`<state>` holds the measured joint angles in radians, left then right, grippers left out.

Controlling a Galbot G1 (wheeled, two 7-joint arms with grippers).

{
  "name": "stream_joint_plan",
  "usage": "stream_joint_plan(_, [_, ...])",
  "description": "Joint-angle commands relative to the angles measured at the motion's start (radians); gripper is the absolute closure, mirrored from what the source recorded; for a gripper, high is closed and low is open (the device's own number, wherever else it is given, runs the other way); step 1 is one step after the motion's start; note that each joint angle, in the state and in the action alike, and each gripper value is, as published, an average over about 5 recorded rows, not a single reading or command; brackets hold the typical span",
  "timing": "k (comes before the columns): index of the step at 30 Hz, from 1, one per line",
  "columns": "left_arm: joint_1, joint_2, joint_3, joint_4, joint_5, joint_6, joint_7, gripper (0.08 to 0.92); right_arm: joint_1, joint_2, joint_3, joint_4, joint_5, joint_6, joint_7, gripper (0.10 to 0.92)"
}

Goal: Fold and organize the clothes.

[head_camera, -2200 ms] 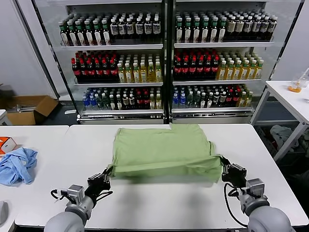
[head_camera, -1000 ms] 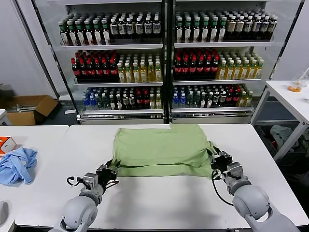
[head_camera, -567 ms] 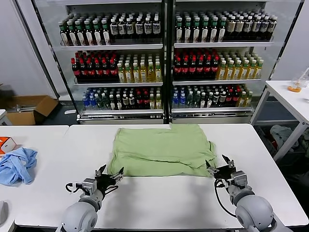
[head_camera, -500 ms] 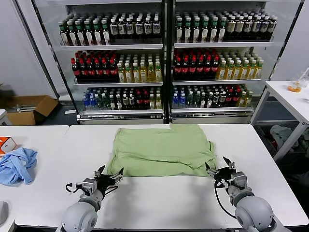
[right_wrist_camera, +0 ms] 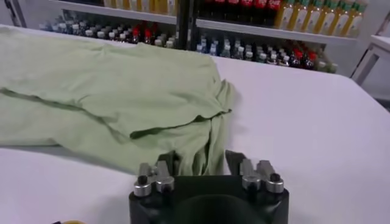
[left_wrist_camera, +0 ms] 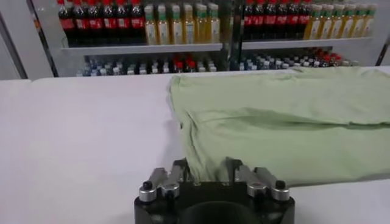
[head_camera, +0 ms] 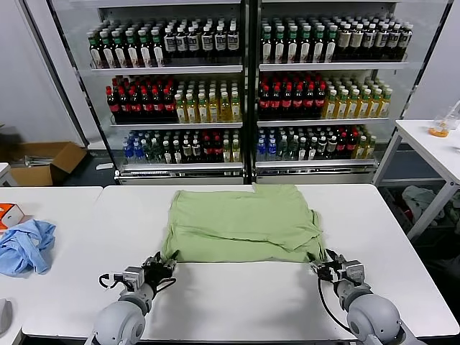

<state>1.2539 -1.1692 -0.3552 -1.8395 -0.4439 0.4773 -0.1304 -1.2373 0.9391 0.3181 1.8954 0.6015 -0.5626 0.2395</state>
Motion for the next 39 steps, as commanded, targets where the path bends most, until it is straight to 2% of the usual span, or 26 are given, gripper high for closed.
stream_joint_plan(1, [0.002, 0.000, -0.003, 0.004, -0.018, 0.000, 0.007, 0.771, -0.002, 0.003, -0.003, -0.011, 0.025, -0.015, 0.002, 0.638])
stream_joint_plan(5, [0.012, 0.006, -0.013, -0.005, -0.059, 0.002, 0.024, 0.867, -0.026, 0.000, 0.005, 0.016, 0.021, -0.013, -0.001, 0.760])
stream_joint_plan(9, [0.039, 0.013, -0.027, -0.031, -0.098, 0.011, 0.036, 0.887, -0.069, -0.009, 0.020, 0.066, 0.013, -0.010, -0.003, 0.864])
stream_joint_plan(11, [0.059, 0.015, -0.035, -0.047, -0.104, 0.013, 0.037, 0.889, -0.099, -0.017, 0.031, 0.099, 0.009, -0.008, -0.004, 0.890])
stream_joint_plan(15, [0.129, 0.017, -0.054, -0.104, -0.105, 0.015, 0.036, 0.894, -0.174, -0.035, 0.055, 0.174, -0.007, -0.007, -0.004, 0.895])
stream_joint_plan(25, [0.372, 0.017, -0.121, -0.343, -0.049, 0.023, 0.025, 0.899, -0.445, -0.057, 0.170, 0.379, -0.084, -0.004, -0.001, 0.895])
stream_joint_plan(39, [0.659, -0.017, -0.195, -0.536, 0.053, 0.045, 0.024, 0.906, -0.716, -0.030, 0.285, 0.507, -0.229, -0.015, -0.028, 0.895])
